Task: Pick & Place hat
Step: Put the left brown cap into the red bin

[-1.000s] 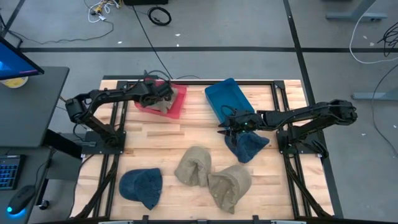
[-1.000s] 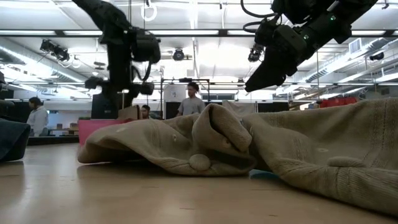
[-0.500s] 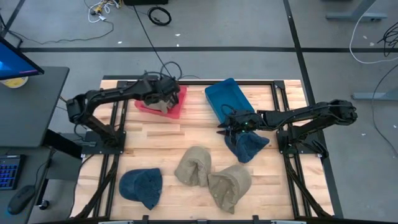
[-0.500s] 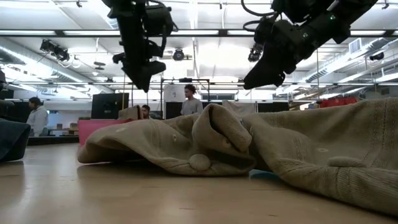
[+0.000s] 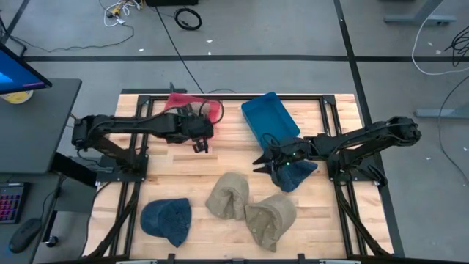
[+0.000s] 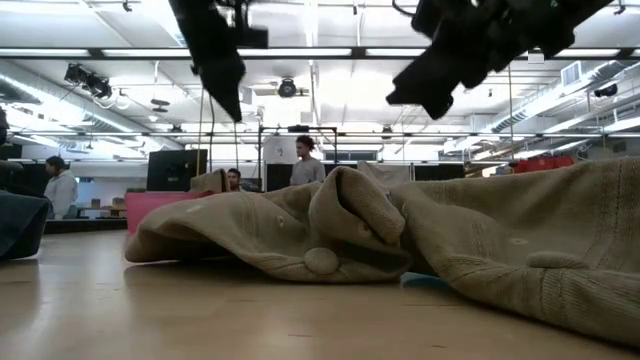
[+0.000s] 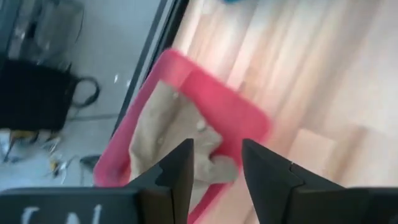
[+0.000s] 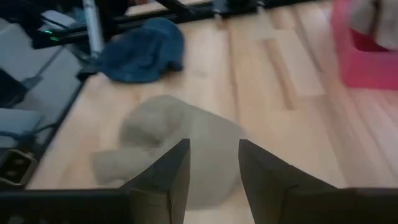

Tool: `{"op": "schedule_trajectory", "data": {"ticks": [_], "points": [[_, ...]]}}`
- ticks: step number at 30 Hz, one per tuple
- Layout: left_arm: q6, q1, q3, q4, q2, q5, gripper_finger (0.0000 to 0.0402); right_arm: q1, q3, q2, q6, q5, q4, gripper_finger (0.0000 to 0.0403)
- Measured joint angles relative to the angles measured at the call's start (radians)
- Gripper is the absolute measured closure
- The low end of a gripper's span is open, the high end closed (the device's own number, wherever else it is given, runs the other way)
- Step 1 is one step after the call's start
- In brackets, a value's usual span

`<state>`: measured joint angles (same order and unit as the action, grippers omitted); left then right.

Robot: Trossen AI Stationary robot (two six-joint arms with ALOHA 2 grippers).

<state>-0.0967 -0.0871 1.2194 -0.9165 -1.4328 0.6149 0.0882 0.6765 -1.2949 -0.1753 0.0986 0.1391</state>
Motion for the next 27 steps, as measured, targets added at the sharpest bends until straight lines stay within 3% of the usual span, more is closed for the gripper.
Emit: {"op": "schedule_trajectory", "data": {"ticks": [7,14,22,27], "points": [[-0.002,0.073,0.0,0.042,0.198,-0.112,0.0279,0.101,0.064,0.0,0.053,0.0,0.003,0.0263],[0.021,0.112,-0.08,0.308,0.254,-0.361,0.0287,0.19,0.074,0.0,0.045,-0.002,-0.037,0.0263],[-0.03,0.156,-0.32,0.723,0.226,-0.369,0.0287,0.293,0.074,-0.068,-0.011,-0.002,-0.086,0.0263],[-0.117,0.196,-0.416,0.856,0.191,-0.37,0.0287,0.326,0.074,-0.13,-0.111,-0.002,-0.085,0.0263]]}}
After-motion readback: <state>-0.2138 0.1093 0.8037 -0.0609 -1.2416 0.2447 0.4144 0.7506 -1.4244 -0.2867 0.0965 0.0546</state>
